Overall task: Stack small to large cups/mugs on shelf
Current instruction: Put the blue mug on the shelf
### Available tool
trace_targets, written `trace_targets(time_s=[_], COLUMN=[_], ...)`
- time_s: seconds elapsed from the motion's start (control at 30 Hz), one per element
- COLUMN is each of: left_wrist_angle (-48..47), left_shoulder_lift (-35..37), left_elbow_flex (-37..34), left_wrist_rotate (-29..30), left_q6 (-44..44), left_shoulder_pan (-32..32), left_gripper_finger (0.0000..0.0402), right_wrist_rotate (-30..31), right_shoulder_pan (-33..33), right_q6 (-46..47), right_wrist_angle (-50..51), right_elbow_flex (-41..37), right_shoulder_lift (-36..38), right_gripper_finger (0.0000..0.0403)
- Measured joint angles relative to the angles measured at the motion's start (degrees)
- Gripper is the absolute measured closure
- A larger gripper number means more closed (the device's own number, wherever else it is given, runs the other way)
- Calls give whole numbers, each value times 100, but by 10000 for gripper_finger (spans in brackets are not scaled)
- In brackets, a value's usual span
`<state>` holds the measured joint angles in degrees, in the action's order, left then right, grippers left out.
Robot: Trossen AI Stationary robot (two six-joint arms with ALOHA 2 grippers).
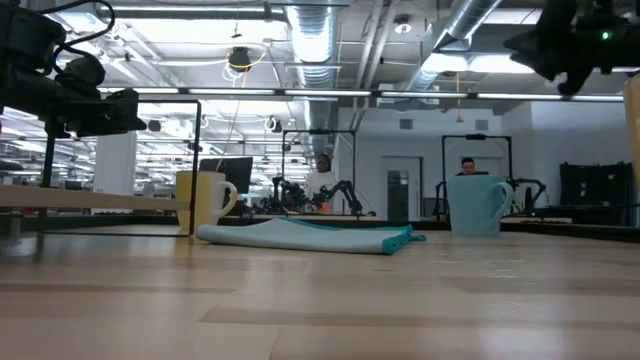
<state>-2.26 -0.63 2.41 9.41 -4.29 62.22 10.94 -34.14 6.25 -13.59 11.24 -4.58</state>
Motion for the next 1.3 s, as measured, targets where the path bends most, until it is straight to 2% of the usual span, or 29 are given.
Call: trace_targets(time_s=[0.13,0.4,0.7,0.87,1.07,1.3], left_wrist_angle=[0,0,0,0,0,0], left_shoulder_lift=[0,0,0,0,-1,0], left_elbow_flex=[0,1,1,1,1,1], left_wrist_rotate=[-1,-1,-1,0,0,-1], left_q6=[0,0,0,0,0,0], left_shoulder_pan=[0,0,0,0,0,1], left_gripper_finger=[184,184,184,184,184,184], right_wrist_rotate=[-62,-64,-64,-64,-62,-61], right_shoulder_pan=[152,550,948,1133,1349,1509], right_q6=[-604,-979,-980,-991,-980,-925], right_wrist_angle=[972,2970,4123,4363,4407,3636], right_elbow_flex=[903,3026,4939,5512,5850,5959], right_shoulder_lift=[-558,-2104,-3474,-3908,-4315,-4506], right_gripper_finger=[207,216,214,219,225,227])
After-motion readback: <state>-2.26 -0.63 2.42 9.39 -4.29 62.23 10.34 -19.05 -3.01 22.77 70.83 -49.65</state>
